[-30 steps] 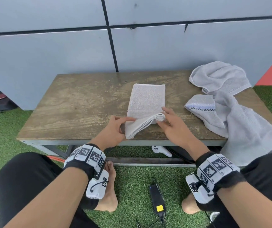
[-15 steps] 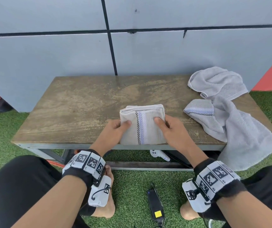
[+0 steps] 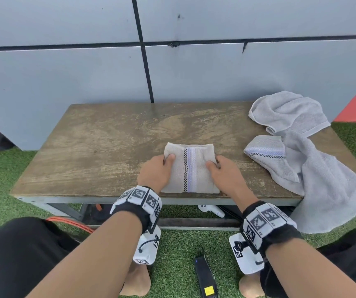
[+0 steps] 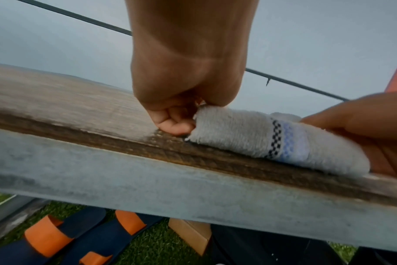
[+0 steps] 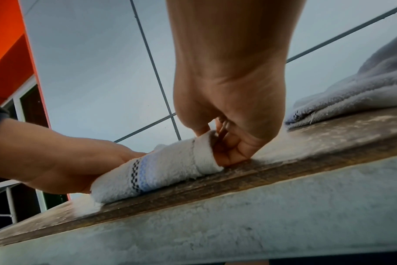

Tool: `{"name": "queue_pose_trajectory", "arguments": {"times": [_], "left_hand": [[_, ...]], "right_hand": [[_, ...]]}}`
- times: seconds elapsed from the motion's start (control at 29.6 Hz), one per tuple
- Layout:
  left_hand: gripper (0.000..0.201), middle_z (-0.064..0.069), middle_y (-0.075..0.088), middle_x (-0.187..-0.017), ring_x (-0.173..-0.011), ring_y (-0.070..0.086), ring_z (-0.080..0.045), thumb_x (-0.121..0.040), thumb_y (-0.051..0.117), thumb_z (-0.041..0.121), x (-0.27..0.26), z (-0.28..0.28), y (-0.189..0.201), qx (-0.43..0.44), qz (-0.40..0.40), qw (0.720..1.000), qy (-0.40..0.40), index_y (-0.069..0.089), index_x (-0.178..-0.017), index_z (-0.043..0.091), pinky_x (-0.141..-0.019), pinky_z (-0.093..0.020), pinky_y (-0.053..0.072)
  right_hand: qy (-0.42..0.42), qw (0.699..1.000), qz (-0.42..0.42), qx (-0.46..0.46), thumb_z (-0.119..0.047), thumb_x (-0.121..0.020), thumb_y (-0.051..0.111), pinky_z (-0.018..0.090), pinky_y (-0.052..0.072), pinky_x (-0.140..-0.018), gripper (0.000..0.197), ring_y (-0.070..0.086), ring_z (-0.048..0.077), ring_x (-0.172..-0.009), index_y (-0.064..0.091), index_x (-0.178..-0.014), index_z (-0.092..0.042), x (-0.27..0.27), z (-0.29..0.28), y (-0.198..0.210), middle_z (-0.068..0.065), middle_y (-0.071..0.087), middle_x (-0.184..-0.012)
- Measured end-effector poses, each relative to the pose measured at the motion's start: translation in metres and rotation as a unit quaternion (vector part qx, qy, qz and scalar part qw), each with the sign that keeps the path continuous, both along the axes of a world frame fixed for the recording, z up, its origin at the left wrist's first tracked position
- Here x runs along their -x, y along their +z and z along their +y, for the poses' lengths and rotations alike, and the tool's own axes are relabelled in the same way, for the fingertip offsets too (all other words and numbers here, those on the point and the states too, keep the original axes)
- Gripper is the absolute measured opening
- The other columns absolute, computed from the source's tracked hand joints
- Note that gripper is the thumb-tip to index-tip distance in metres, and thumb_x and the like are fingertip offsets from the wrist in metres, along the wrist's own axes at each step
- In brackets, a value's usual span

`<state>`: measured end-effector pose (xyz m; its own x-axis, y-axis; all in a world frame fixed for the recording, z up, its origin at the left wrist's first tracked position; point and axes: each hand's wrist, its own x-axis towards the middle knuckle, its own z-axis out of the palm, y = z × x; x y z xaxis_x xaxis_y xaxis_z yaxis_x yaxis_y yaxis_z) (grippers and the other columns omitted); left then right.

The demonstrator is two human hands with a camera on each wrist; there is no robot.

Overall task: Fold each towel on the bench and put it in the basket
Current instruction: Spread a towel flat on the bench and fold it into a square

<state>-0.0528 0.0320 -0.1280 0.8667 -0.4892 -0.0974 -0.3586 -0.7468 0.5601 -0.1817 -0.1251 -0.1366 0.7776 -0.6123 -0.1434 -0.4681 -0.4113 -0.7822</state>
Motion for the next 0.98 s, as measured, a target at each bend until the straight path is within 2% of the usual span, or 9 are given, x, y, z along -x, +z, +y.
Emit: {"name": "queue_pose_trajectory", "arguments": {"times": [0.13, 0.2, 0.34, 0.44, 0.57, 0.71, 0.88, 0.98], "left_hand": [[0.053, 0.001, 0.058, -0.069, -0.065, 0.057, -0.019, -0.101, 0.031, 0.058, -0.005, -0.007, -0.004, -0.028, 0.006, 0.999, 0.019, 0.049, -0.070, 0.019, -0.067, -0.035, 0.047], [0.053, 0.000, 0.058, -0.066, -0.062, 0.057, -0.019, -0.099, 0.037, 0.057, -0.009, -0.011, -0.003, -0.019, 0.023, 0.999, 0.028, 0.049, -0.067, 0.017, -0.066, -0.033, 0.049], [0.042, 0.002, 0.054, -0.064, -0.057, 0.051, -0.019, -0.092, 0.049, 0.052, -0.011, -0.018, 0.002, 0.035, -0.006, 0.998, 0.042, 0.046, -0.069, 0.017, -0.055, -0.029, 0.040], [0.038, 0.002, 0.049, -0.065, -0.056, 0.044, -0.017, -0.096, 0.047, 0.046, -0.014, -0.023, 0.000, 0.069, -0.037, 0.996, 0.035, 0.041, -0.073, 0.017, -0.053, -0.031, 0.035], [0.041, 0.001, 0.053, -0.070, -0.063, 0.053, -0.021, -0.101, 0.039, 0.051, -0.018, -0.026, -0.009, 0.055, -0.060, 0.996, 0.047, 0.041, -0.076, 0.018, -0.058, -0.034, 0.041], [0.044, -0.001, 0.054, -0.075, -0.072, 0.054, -0.027, -0.102, 0.032, 0.053, -0.019, -0.031, -0.013, -0.003, -0.081, 0.995, 0.053, 0.047, -0.085, 0.016, -0.074, -0.044, 0.047], [0.045, 0.003, 0.044, -0.069, -0.070, 0.051, -0.027, -0.104, 0.028, 0.051, -0.018, -0.036, -0.012, -0.032, -0.099, 0.993, 0.062, 0.048, -0.090, 0.014, -0.068, -0.041, 0.046], [0.044, -0.001, 0.049, -0.075, -0.073, 0.050, -0.028, -0.104, 0.026, 0.050, -0.021, -0.038, -0.009, -0.042, -0.087, 0.993, 0.064, 0.049, -0.094, 0.013, -0.070, -0.041, 0.046]], "right_hand": [[-0.023, 0.999, 0.021, 0.033, -0.040, -0.102, 0.045, 0.036, 0.045, -0.060, 0.035, 0.057, 0.021, -0.068, 0.056, -0.090, -0.009, -0.005, -0.001, -0.005, 0.006, 0.063, -0.083], [-0.026, 0.999, 0.032, 0.035, -0.041, -0.103, 0.044, 0.033, 0.039, -0.056, 0.038, 0.051, 0.018, -0.064, 0.050, -0.081, -0.011, -0.007, -0.003, -0.004, 0.003, 0.056, -0.076], [-0.022, 0.999, 0.026, 0.026, -0.043, -0.100, 0.045, 0.031, 0.034, -0.053, 0.038, 0.044, 0.017, -0.057, 0.040, -0.073, -0.016, -0.015, -0.005, 0.004, 0.000, 0.047, -0.067], [-0.034, 0.998, -0.012, 0.060, -0.038, -0.100, 0.047, 0.030, 0.032, -0.049, 0.037, 0.040, 0.015, -0.053, 0.039, -0.071, -0.016, -0.018, -0.003, 0.011, -0.001, 0.046, -0.064], [-0.035, 0.996, 0.022, 0.080, -0.039, -0.104, 0.041, 0.028, 0.030, -0.048, 0.038, 0.045, 0.016, -0.055, 0.039, -0.073, -0.017, -0.022, -0.011, 0.004, 0.002, 0.049, -0.069], [-0.030, 0.987, 0.073, 0.140, -0.045, -0.105, 0.032, 0.036, 0.039, -0.057, 0.040, 0.057, 0.028, -0.073, 0.049, -0.090, -0.012, -0.026, -0.013, -0.009, 0.011, 0.059, -0.085], [-0.035, 0.980, 0.097, 0.168, -0.047, -0.105, 0.028, 0.038, 0.040, -0.065, 0.041, 0.057, 0.030, -0.080, 0.050, -0.097, -0.013, -0.029, -0.012, -0.010, 0.010, 0.060, -0.090], [-0.034, 0.976, 0.112, 0.184, -0.047, -0.105, 0.029, 0.038, 0.038, -0.065, 0.042, 0.057, 0.031, -0.081, 0.051, -0.097, -0.012, -0.031, -0.012, -0.008, 0.010, 0.060, -0.090]]}}
